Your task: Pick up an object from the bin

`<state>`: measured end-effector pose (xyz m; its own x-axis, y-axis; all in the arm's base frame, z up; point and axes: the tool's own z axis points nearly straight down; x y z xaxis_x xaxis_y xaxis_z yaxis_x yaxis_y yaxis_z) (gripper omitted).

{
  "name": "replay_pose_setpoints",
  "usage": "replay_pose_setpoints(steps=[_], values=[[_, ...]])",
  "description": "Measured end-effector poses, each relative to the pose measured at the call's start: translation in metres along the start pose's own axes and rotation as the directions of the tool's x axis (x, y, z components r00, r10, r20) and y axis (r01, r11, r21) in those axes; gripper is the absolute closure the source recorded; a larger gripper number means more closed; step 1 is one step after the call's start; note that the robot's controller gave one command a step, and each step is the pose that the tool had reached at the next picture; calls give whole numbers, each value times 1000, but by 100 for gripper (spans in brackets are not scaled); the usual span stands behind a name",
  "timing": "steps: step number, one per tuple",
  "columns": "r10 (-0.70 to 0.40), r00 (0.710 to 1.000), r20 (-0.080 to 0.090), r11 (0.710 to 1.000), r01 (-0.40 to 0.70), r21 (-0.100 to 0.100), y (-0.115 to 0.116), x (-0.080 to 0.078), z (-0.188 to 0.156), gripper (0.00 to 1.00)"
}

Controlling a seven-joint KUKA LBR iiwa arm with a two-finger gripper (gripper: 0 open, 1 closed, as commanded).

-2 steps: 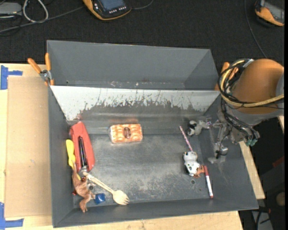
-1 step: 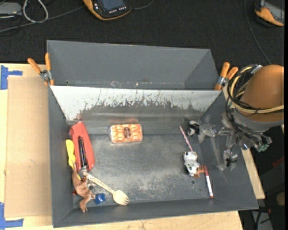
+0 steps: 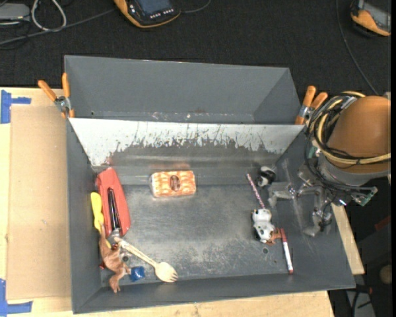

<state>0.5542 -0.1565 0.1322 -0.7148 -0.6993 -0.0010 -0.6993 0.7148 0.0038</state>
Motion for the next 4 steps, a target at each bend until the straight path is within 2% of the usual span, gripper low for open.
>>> replay_pose_setpoints(steps=[1, 2, 3, 4], values=[[-208, 978, 25, 978, 208, -9, 2, -28, 63, 0], [-409, 913, 6, 913, 409, 2, 12, -30, 64, 100], [-408, 913, 6, 913, 408, 2, 12, -30, 64, 100], [-407, 914, 8, 914, 407, -3, 14, -31, 46, 100]])
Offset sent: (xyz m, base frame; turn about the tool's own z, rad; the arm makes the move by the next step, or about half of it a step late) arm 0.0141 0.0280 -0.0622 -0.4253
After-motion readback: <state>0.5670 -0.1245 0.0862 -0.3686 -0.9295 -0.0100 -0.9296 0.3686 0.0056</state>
